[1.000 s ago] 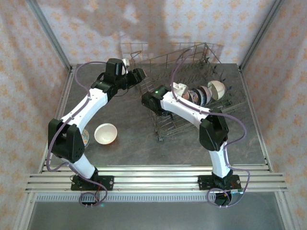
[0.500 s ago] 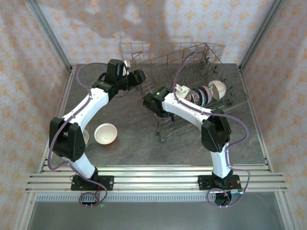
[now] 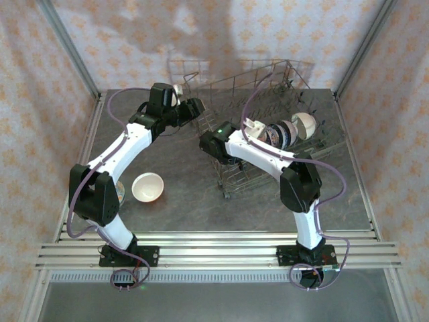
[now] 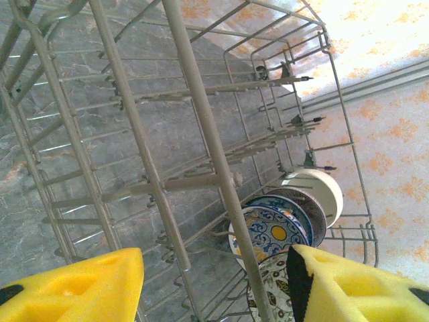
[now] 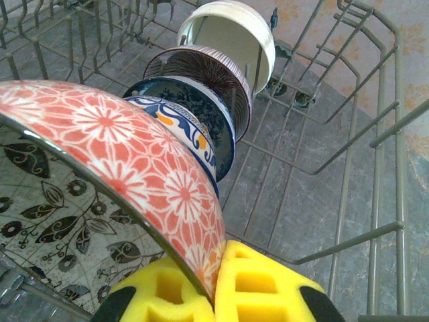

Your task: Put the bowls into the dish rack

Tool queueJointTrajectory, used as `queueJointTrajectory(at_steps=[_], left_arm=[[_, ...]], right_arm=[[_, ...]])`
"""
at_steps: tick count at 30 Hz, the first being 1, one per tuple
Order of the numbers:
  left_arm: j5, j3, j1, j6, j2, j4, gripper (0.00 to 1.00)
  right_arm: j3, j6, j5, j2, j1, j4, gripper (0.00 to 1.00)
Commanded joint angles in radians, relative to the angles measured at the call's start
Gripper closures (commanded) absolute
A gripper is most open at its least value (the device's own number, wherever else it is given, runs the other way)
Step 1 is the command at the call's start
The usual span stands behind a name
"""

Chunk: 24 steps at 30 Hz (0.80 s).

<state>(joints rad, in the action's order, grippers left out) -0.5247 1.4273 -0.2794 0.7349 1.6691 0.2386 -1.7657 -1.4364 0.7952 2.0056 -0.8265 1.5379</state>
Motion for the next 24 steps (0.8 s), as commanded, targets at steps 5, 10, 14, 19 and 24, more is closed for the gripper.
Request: queueJointTrajectory(at_steps=[5,10,14,19,24], left_arm=[[-0.029,0.011,0.000,0.002,0.014,-0.003,0.41],[-0.044,0.038,0.001,-0.005,0.024,0.011,0.41],[-0.047,0.047,0.000,-0.006,0.029,0.011,0.41],[-0.052,0.051,0.000,-0.005,0.031,0.015,0.41],[-0.052,0.048,0.000,-0.004,0.032,0.016,0.41]], right_arm=[[-0.014,0.072,0.114,0.049,0.048,0.242,1.00],[-0.076,0.153,0.180,-0.014,0.048,0.243,1.00],[-0.107,0.193,0.207,-0.030,0.049,0.243,1.00],[-0.084,0.212,0.217,-0.028,0.077,0.243,1.00],[-0.071,0.229,0.234,-0.006,0.099,0.242,1.00]])
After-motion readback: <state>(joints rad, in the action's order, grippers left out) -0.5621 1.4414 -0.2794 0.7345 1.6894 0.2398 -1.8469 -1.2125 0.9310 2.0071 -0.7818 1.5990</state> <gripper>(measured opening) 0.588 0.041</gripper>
